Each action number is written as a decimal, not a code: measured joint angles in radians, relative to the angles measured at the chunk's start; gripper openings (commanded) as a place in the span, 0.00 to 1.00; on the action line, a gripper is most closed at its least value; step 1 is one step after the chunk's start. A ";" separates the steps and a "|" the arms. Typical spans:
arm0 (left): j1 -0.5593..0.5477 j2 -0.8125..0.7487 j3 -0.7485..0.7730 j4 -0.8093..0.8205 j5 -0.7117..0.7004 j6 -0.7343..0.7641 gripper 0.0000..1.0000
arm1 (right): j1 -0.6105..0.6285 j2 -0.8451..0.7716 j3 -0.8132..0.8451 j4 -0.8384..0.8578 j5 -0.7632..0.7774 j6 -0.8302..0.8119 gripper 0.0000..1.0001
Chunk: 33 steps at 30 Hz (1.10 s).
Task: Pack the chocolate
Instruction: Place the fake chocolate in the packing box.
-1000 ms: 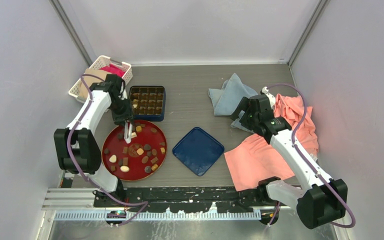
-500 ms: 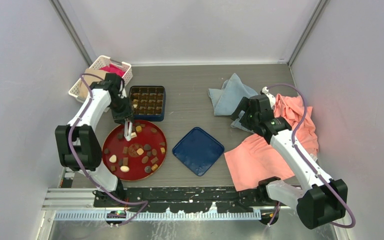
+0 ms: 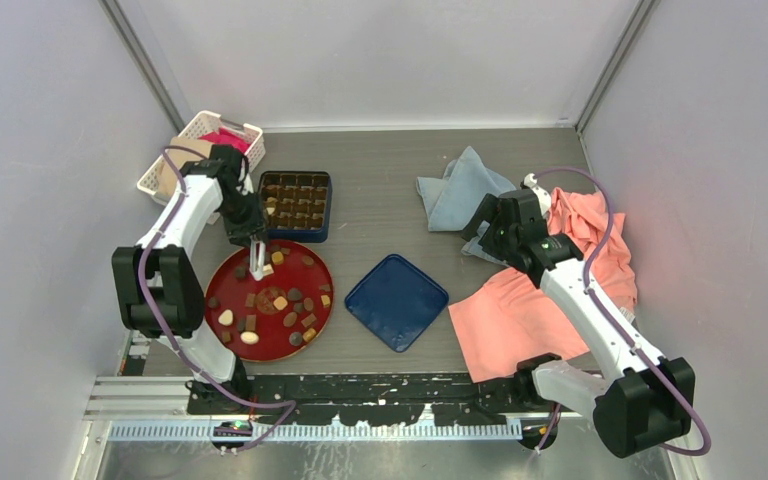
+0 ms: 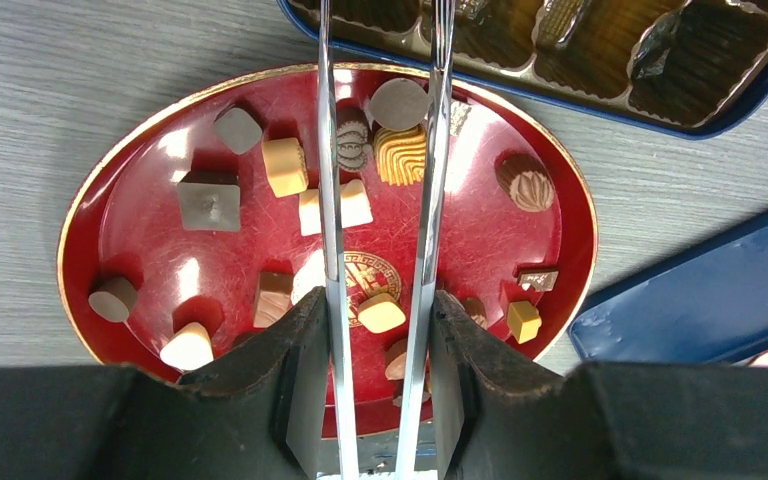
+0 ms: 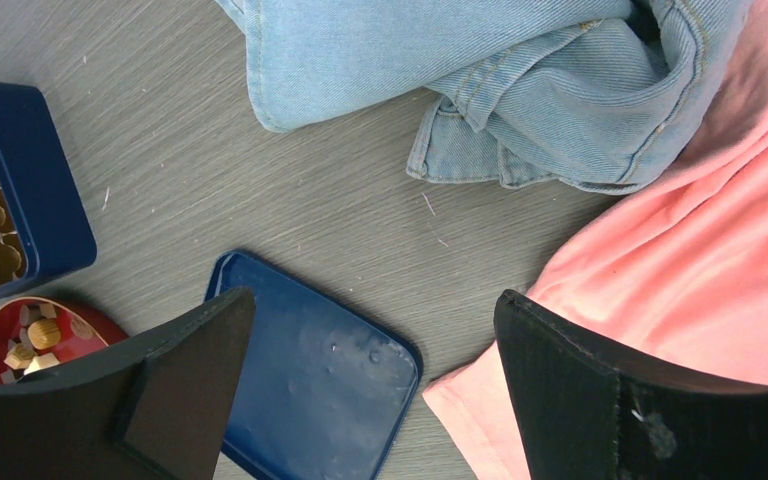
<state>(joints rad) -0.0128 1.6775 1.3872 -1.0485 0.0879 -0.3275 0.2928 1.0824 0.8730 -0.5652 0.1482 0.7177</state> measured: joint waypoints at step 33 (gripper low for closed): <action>0.000 0.000 0.025 -0.012 -0.001 0.022 0.39 | 0.000 0.018 0.000 0.000 0.000 0.000 0.95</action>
<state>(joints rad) -0.0128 1.6775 1.4120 -1.0603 0.0868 -0.3058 0.2928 1.1000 0.8730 -0.5648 0.1482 0.7177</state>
